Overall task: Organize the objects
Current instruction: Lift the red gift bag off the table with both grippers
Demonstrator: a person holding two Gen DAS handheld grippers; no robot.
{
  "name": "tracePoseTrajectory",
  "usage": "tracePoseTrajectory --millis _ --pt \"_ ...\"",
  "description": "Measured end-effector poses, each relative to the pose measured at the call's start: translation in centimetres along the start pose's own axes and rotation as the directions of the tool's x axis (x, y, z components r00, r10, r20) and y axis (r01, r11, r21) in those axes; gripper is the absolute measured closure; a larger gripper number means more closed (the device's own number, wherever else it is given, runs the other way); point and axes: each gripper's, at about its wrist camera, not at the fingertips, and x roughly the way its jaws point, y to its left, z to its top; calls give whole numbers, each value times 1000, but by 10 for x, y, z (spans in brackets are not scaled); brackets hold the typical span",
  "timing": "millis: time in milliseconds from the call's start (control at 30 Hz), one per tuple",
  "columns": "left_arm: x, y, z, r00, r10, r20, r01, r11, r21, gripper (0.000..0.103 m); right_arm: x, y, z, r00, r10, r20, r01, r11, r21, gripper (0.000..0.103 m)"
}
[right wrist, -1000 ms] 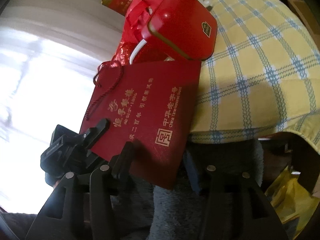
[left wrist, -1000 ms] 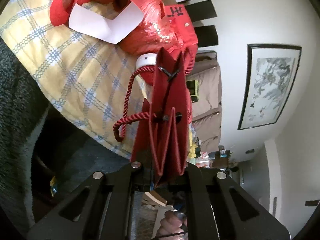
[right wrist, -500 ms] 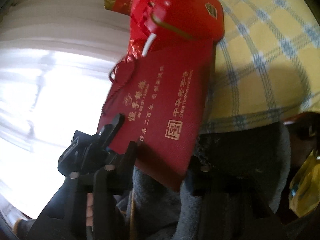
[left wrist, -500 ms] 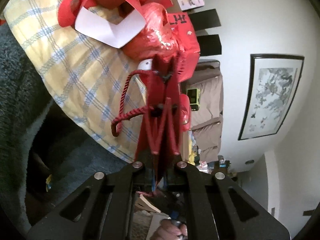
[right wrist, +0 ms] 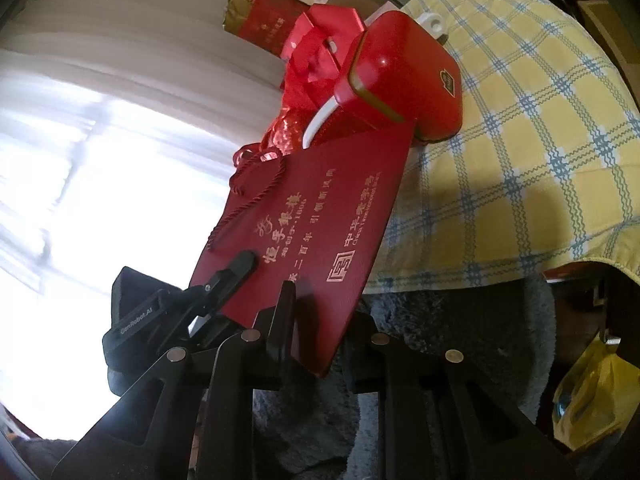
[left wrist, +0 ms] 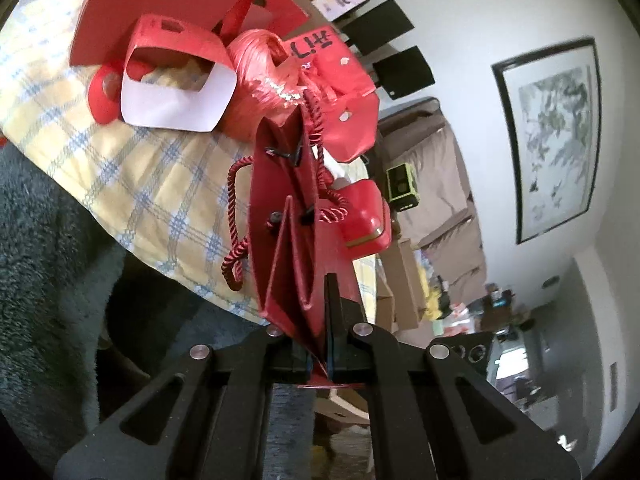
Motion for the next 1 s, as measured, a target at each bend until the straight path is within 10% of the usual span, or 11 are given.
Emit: tracePoseTrajectory --millis 400,1000 --pt "-20 -34 -15 996 69 49 -77 980 183 96 -9 31 4 997 -50 57 56 993 -100 84" --pt "-40 -101 -44 967 173 188 -244 843 479 93 -36 63 6 985 -97 143 129 965 -229 84"
